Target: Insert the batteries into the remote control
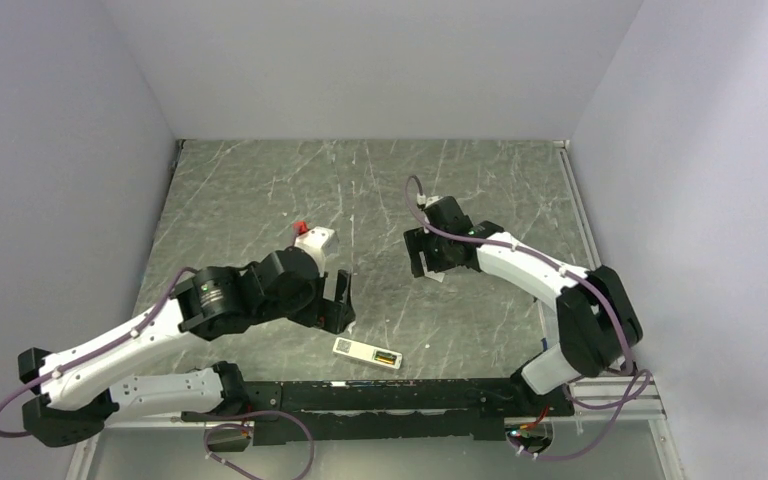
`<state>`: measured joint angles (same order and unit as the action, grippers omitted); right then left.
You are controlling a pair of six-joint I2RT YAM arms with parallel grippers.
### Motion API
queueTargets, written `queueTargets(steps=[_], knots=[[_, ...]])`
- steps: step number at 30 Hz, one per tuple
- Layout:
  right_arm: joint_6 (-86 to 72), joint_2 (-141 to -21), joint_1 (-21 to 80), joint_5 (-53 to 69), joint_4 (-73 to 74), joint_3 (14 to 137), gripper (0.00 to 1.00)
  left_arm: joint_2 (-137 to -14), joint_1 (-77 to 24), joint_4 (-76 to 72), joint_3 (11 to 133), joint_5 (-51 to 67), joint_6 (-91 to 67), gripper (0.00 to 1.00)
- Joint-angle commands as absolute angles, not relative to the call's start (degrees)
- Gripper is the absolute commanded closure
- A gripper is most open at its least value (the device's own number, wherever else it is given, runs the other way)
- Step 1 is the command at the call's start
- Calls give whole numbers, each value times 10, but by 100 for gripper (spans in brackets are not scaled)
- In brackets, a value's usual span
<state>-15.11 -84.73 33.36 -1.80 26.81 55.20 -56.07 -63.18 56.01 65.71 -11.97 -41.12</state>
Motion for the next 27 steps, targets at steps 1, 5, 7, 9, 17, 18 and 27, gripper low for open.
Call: queueTargets(steps=[1,5,7,9,17,18,27], knots=[[-133,-887,321,-3,235,594,22,-526,-627,569,646,-131,-386,1],[-134,-929,314,-3,233,618,24,-508,-626,581,642,-135,-379,0],[-136,-949,313,-3,234,631,26,-502,-625,588,640,-140,-377,0],[-142,-965,312,-3,234,642,28,-496,-625,593,637,-143,-375,1],[-148,-1013,305,-16,242,676,36,-461,-624,576,604,-140,-374,1],[-148,-1017,304,-17,243,678,37,-458,-624,575,601,-140,-376,1],[-159,-1044,299,-14,241,677,46,-431,-624,559,564,-137,-375,1]])
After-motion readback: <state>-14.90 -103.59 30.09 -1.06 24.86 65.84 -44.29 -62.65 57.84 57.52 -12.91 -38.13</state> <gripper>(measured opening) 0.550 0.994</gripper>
